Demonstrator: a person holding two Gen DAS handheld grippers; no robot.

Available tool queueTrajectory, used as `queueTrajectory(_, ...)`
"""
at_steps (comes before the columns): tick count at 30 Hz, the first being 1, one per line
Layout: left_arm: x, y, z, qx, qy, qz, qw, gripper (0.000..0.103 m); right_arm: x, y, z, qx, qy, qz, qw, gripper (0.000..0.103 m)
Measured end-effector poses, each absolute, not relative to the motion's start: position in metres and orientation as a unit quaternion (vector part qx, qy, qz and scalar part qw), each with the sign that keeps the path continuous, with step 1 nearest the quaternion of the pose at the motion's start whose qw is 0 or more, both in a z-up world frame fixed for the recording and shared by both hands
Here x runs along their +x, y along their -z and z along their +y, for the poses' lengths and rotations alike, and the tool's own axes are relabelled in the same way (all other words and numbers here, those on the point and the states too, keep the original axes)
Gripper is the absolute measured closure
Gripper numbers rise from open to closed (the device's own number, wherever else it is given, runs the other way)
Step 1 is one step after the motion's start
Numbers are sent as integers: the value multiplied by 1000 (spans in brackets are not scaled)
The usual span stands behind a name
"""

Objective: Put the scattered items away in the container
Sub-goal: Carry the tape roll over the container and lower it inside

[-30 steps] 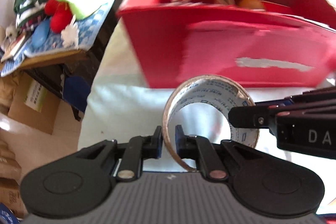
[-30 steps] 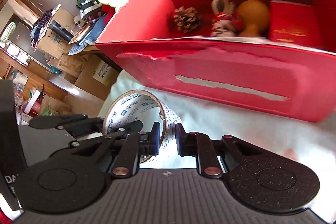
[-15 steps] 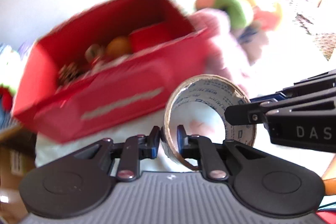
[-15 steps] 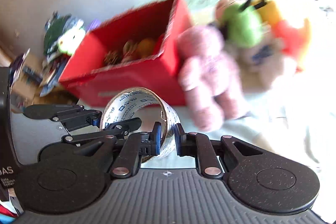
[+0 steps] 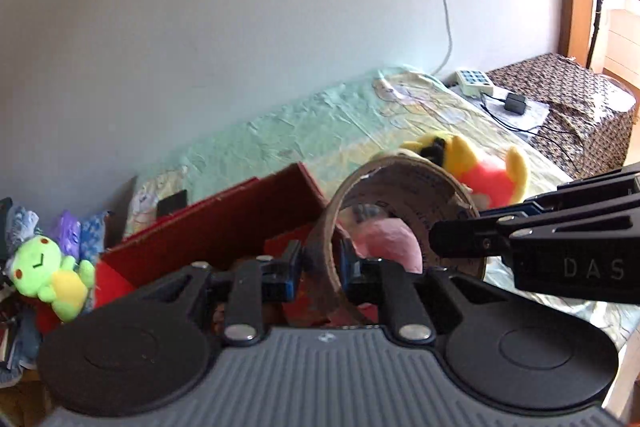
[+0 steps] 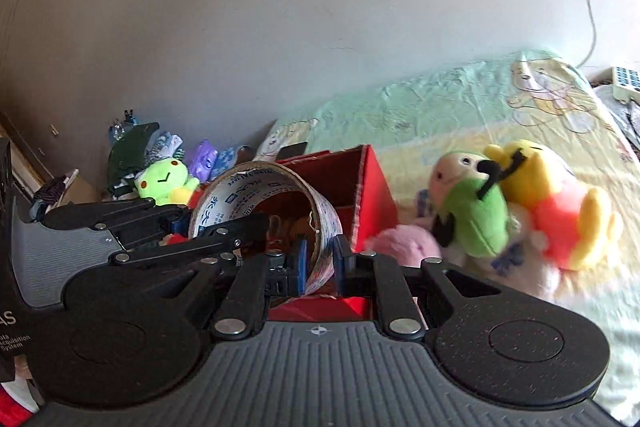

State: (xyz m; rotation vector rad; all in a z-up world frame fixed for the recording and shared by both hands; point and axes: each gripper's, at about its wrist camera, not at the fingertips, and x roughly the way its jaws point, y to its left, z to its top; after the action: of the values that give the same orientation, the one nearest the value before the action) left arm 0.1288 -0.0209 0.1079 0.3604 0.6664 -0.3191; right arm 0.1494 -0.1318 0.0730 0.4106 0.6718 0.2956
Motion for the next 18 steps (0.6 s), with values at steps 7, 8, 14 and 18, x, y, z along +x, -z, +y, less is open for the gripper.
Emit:
queueTrajectory(7, 186, -101, 55, 177, 91, 346, 917, 90, 217, -54, -62, 219, -206, 360, 883, 89)
queueTrajectory(8, 193, -98, 65, 179, 80, 351, 916, 90, 225, -49, -52, 224, -213, 369, 877, 89)
queueTrajectory(14, 237, -74, 123, 163, 52, 404, 898, 89, 265, -15, -7, 236, -229, 433, 839, 89)
queueTrajectory(18, 256, -50, 141, 168, 47, 436, 883, 89, 278, 2, 9, 231, -227, 469, 822, 90)
